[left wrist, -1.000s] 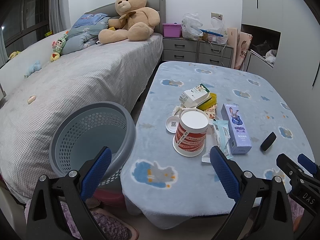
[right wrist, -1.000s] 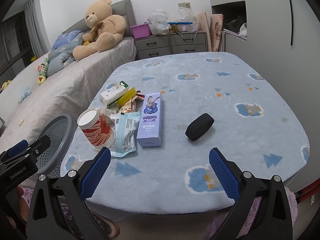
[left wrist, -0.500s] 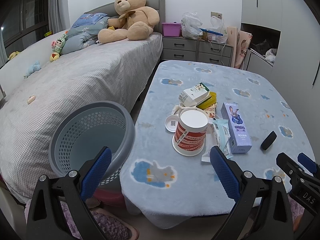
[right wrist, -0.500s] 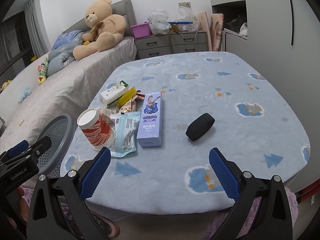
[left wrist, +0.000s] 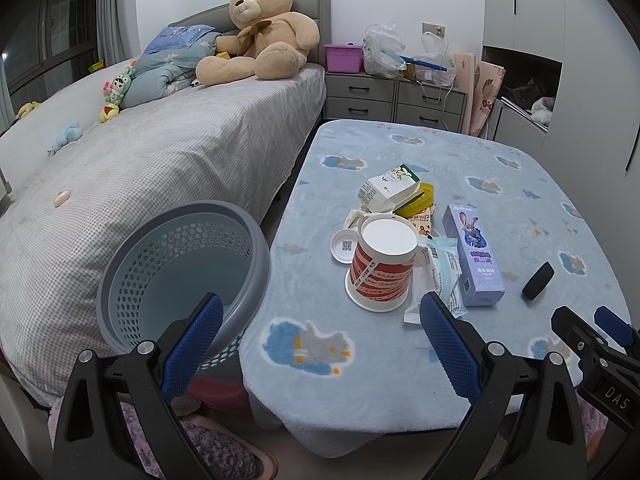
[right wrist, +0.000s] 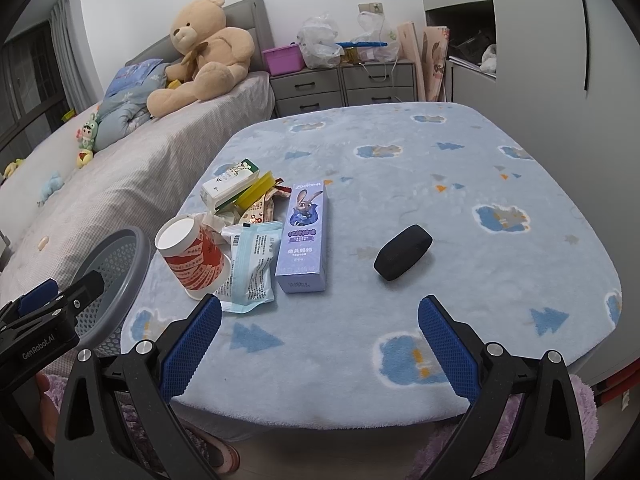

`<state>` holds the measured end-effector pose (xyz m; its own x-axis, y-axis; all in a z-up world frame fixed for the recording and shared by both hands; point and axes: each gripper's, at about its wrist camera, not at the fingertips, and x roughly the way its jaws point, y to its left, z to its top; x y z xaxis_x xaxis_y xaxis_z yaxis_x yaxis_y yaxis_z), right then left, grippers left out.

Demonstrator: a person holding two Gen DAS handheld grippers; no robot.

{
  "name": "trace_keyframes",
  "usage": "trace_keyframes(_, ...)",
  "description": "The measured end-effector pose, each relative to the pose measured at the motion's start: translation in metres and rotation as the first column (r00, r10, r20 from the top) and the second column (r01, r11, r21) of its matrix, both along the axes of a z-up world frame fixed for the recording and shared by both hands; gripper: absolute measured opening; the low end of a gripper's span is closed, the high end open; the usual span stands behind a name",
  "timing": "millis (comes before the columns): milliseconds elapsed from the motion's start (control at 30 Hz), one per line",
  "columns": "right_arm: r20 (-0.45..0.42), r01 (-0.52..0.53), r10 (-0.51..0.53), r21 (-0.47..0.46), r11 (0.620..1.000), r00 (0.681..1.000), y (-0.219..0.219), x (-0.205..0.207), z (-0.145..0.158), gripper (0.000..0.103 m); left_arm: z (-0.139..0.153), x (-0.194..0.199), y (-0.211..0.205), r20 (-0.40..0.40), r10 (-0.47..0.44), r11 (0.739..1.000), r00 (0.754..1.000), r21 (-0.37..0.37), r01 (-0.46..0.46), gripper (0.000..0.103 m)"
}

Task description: Collect trash

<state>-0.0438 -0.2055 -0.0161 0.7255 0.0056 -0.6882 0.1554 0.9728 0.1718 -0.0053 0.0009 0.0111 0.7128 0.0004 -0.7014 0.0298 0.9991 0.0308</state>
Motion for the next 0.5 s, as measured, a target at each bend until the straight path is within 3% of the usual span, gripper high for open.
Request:
trace_keyframes(267, -0.002, -0.001, 0.001, 0.005, 1.0, 1.0, 0.0, 0.0, -0.001, 0.097, 0.001, -0.003, -0.004, -0.003, -0.001, 1.0, 1.0, 0.001, 0.001, 0.094)
trace_keyframes(500, -0.021, -0.012, 0.013, 0.021, 1.0, 1.0, 0.001, 0.002, -0.02, 0.097, -0.019, 0.0, -0.006, -0.038, -0.009, 1.0, 0.999, -0.005, 0.009, 0.094)
